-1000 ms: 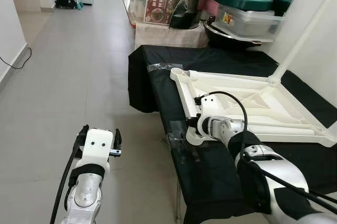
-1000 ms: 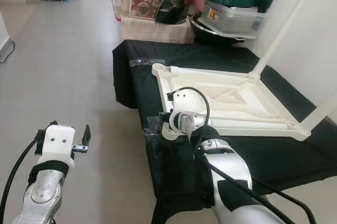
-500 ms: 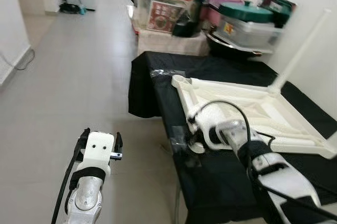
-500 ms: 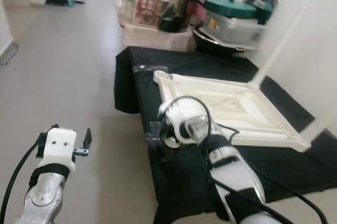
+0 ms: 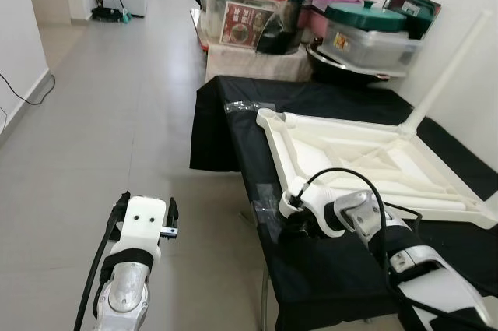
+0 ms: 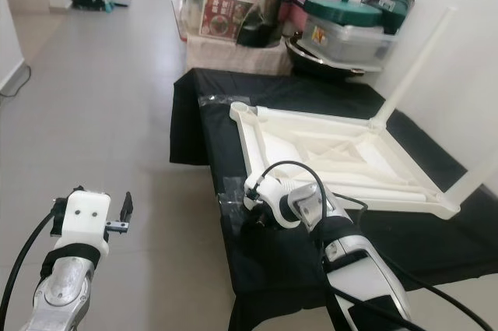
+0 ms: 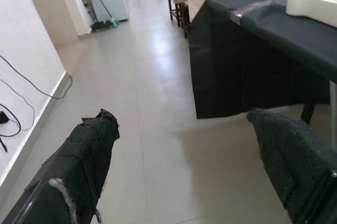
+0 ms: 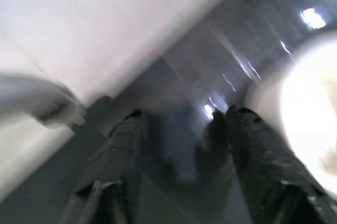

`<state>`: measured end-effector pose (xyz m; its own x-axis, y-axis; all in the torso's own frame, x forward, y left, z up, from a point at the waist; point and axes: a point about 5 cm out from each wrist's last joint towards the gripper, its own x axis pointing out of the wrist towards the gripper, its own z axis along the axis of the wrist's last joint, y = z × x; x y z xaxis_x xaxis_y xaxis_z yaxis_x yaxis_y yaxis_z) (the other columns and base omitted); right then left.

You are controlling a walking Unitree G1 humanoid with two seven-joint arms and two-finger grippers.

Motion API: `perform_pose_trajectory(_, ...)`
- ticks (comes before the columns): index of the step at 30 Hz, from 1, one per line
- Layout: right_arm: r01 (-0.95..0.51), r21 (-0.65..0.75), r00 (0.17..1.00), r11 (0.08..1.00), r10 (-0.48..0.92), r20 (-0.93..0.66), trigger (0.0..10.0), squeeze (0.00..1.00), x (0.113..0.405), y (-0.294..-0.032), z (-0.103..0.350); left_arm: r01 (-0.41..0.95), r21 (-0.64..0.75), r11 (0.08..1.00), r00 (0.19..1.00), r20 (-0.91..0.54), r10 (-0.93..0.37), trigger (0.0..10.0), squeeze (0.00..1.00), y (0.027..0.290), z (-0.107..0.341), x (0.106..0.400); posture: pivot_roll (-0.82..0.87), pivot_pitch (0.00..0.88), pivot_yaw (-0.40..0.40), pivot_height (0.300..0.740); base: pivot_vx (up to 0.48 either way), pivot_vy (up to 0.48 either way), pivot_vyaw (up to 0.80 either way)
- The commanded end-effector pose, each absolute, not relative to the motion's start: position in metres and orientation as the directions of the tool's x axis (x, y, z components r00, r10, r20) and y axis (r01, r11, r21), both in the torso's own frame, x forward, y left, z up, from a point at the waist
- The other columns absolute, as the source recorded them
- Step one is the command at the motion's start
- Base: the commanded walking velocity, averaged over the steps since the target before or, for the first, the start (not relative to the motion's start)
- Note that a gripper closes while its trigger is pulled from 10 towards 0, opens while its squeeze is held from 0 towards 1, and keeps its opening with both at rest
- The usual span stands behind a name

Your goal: Building children table

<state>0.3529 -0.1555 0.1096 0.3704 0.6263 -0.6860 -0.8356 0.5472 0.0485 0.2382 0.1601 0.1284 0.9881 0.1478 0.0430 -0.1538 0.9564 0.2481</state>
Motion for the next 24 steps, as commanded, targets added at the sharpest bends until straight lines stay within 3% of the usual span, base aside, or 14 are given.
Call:
perform_pose_trajectory(1,-0.847,0.097,0.369,0.522,0.71,-0.599,10.0,1.0,0.356,-0.148,0.129,-0.135,0.253,0.958,0.991,0.022,0.134,10.0,0.0,0.157,0.124,0.237,0.1,0.0,-0.179,0.74,0.0,0.0,0.0)
perform_pose_trajectory(4,-0.863,0.112,0.359,0.492,0.754,-0.55,10.0,1.0,0.357,-0.142,0.141,-0.134,0.254,0.958,0.991,0.022,0.133,10.0,0.0,0.156,0.125,0.237,0.1,0.0,-0.179,0.74,0.0,0.0,0.0)
perform_pose_trajectory(8,-0.927,0.129,0.271,0.353,0.867,-0.418,10.0,1.0,0.352,-0.13,0.181,-0.132,0.254,0.958,0.991,0.022,0.13,10.0,0.0,0.156,0.125,0.237,0.1,0.0,-0.179,0.74,0.0,0.0,0.0)
perform_pose_trajectory(12,-0.941,0.081,0.267,0.329,0.865,-0.424,10.0,1.0,0.352,-0.133,0.19,-0.131,0.253,0.959,0.991,0.022,0.13,10.0,0.0,0.156,0.124,0.238,0.1,0.0,-0.183,0.74,0.0,0.0,0.0)
perform_pose_trajectory(22,-0.871,-0.05,0.394,0.488,0.634,-0.665,10.0,1.0,0.359,-0.173,0.17,-0.13,0.249,0.96,0.991,0.02,0.129,10.0,0.0,0.155,0.123,0.237,0.09,0.0,-0.187,0.74,0.0,0.0,0.0)
perform_pose_trajectory(23,-0.863,-0.064,0.401,0.5,0.603,-0.69,10.0,0.81,0.358,-0.179,0.168,-0.128,0.249,0.96,0.992,0.02,0.127,10.0,0.0,0.154,0.123,0.237,0.09,0.0,-0.185,0.74,0.0,0.0,0.0)
perform_pose_trajectory(24,-0.863,-0.064,0.401,0.5,0.603,-0.69,10.0,0.81,0.358,-0.179,0.168,-0.128,0.249,0.96,0.992,0.02,0.127,10.0,0.0,0.154,0.123,0.237,0.09,0.0,-0.185,0.74,0.0,0.0,0.0)
